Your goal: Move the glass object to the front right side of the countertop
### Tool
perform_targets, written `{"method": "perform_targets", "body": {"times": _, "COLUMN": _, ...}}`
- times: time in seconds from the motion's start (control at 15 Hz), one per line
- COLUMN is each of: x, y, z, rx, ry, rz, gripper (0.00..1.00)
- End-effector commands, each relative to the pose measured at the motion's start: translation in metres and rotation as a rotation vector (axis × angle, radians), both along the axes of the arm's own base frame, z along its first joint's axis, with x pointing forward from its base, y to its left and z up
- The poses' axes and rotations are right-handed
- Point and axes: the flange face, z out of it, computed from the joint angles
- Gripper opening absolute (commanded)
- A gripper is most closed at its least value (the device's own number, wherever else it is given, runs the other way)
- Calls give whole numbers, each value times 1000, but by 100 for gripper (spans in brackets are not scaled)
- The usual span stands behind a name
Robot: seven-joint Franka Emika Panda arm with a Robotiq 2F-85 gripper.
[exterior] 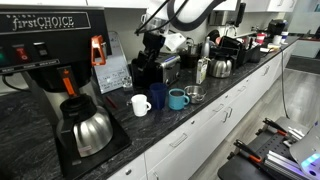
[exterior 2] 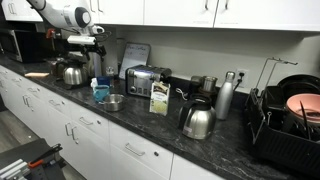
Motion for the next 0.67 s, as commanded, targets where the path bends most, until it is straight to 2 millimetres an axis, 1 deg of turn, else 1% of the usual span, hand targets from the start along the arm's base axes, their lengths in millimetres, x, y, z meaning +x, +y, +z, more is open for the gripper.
{"method": "perform_targets", "body": {"times": 0.0, "x": 23, "y": 17, "z": -12, "rx": -9, "ry": -19, "rz": -7, "gripper": 100}}
{"method": "perform_targets", "body": {"times": 0.27, "x": 53, "y": 28, "z": -36, "rx": -4, "ry": 2, "rz": -25, "gripper": 100}}
{"method": "perform_targets", "body": {"times": 0.33, "x": 40, "y": 21, "z": -34, "rx": -4, "ry": 15, "rz": -12, "gripper": 100}}
{"method": "perform_targets", "body": {"times": 0.4, "x": 44, "y": 22, "z": -39, "rx": -3, "ry": 20, "rz": -15, "gripper": 100}}
{"method": "perform_targets", "body": {"times": 0.47, "x": 44, "y": 22, "z": -42, "rx": -4, "ry": 24, "rz": -14, "gripper": 100}}
{"method": "perform_targets", "body": {"times": 0.6, "x": 42, "y": 24, "z": -38, "rx": -2, "ry": 18, "rz": -11, "gripper": 100}}
